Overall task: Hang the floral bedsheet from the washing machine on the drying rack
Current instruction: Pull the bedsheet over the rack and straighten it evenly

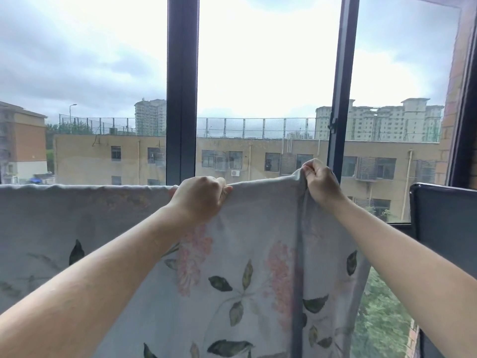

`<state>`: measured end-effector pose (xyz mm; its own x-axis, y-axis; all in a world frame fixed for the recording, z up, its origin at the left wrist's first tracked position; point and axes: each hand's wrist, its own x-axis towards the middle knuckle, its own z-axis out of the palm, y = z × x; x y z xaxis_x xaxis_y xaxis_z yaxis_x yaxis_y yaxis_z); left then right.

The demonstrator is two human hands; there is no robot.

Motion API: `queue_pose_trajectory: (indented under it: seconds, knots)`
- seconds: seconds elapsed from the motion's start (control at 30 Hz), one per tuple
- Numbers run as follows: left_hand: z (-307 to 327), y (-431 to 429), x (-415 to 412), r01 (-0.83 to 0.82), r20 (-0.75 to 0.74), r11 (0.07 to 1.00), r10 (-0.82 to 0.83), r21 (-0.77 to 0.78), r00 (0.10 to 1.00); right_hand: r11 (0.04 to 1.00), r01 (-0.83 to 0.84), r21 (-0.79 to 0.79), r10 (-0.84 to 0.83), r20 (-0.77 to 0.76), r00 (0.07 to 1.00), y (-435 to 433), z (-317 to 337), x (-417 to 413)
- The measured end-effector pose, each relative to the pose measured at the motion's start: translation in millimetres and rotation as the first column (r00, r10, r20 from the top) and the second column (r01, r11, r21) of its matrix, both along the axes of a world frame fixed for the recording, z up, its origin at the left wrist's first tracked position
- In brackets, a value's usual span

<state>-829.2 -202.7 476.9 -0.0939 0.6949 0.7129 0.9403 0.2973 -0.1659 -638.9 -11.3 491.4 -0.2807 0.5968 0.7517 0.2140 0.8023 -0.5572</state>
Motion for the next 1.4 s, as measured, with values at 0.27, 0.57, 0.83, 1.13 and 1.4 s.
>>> queue_pose_trajectory:
  seconds: [0.27, 0.57, 0.83, 1.13, 1.4]
  knots:
    - [-1.3, -3.4, 0.7, -0.013, -0.028, 1.0, 0.013, -0.004, 1.0, 0.964, -0.243, 0.105, 0.185, 0.391, 0.902, -20.7, -3.7, -18.2]
    - [6.3, -21.9, -19.0, 0.045, 0.057, 0.999, -0.045, -0.007, 0.997, 0.997, -0.057, 0.055, 0.054, 0.05, 0.997, -17.4, -1.6, -14.0]
    - [0.8, -39.9, -29.4, -0.065, -0.132, 0.997, 0.059, -0.042, 0.99, 0.958, -0.278, 0.066, 0.21, 0.5, 0.84, -41.9, 5.7, -18.5]
    - [0.4, -65.8, -59.6, -0.011, -0.092, 1.0, 0.012, 0.005, 0.996, 0.97, -0.166, 0.176, 0.121, 0.242, 0.963, -41.1, -3.2, -31.9]
    - [-5.0, -72.3, -61.6, -0.043, -0.144, 0.999, 0.045, 0.016, 0.988, 0.997, -0.079, -0.023, 0.08, 0.03, 0.996, -38.0, 5.5, -31.2]
